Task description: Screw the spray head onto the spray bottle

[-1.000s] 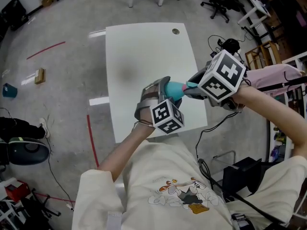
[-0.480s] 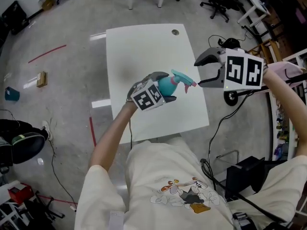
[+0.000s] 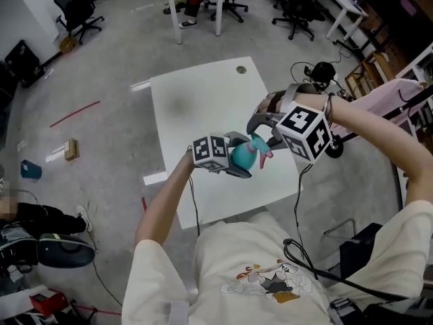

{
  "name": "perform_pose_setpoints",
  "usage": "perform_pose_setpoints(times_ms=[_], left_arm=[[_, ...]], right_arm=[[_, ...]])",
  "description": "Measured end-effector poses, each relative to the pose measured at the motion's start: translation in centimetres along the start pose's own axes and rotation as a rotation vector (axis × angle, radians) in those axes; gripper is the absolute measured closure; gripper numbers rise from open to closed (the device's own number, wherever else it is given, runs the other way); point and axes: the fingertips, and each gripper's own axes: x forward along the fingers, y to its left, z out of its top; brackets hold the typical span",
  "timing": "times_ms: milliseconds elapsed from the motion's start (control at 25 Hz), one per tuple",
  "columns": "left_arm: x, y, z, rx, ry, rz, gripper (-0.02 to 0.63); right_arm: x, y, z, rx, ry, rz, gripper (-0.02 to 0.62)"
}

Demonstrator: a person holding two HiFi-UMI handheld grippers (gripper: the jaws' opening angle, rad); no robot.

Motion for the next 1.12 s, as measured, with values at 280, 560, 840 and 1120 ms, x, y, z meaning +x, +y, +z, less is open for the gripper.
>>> perform_pose_setpoints(times_ms=[280, 560, 840, 1120], left_arm=[[1.2, -1.6, -1.8, 0.027, 0.090, -0.090, 0.192], [0.2, -1.3, -2.5, 0.049, 0.113, -0.094, 0.192], [1.8, -1.7, -1.8, 0.085, 0.160, -0.071, 0.192], [2.4, -1.7, -1.3, 0.075, 0.118, -0.040, 0.192]], right_arm=[[2.6, 2.7, 1.6, -0.078, -0.032, 0.105, 0.383], [4.0, 1.6, 2.3, -0.095, -0.053, 0.115, 0.456], [4.8, 3.7, 2.3, -0.055, -0.052, 0.159, 0.460], [4.6, 4.3, 2.2, 0.028, -0.039, 0.160, 0.459]])
